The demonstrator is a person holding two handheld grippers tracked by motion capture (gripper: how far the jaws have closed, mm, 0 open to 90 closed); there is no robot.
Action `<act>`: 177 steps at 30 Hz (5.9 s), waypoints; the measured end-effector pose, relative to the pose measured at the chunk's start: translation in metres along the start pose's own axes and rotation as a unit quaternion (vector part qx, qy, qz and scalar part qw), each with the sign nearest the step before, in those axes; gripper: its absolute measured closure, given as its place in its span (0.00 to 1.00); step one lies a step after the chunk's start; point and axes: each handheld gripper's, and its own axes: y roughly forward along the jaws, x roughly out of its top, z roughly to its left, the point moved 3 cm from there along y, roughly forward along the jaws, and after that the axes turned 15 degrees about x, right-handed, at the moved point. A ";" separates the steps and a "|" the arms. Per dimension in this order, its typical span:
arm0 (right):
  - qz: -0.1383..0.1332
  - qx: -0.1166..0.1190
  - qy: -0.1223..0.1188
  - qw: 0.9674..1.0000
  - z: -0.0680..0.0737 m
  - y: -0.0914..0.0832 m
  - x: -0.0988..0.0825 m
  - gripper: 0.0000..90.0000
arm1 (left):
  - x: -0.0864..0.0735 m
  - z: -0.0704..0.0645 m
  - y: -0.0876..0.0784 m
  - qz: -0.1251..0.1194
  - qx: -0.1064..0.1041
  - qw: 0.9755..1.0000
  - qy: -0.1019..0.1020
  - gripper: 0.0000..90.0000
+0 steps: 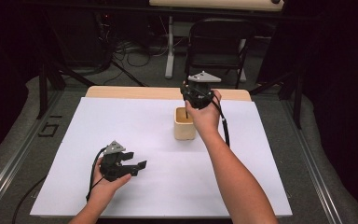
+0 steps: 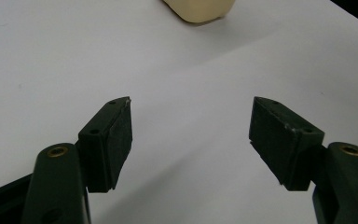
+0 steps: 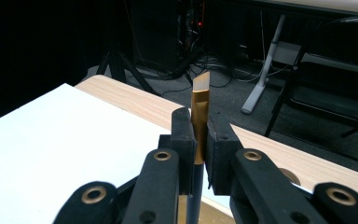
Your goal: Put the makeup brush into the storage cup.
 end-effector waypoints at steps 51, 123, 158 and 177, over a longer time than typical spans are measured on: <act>0.049 -0.011 0.027 0.998 -0.013 0.025 -0.049 0.93 | 0.000 0.001 0.000 0.001 0.001 1.000 -0.002 0.34; 0.087 -0.003 0.012 0.996 -0.009 0.031 -0.075 0.60 | 0.000 0.001 0.000 0.000 0.003 1.000 -0.004 0.34; 0.085 0.010 -0.025 0.996 0.005 0.014 -0.072 0.38 | 0.003 0.005 -0.001 -0.004 0.005 1.000 -0.018 0.26; 0.084 0.014 -0.018 0.996 0.006 -0.007 -0.090 0.38 | 0.002 0.007 0.003 -0.001 0.025 0.999 -0.023 0.15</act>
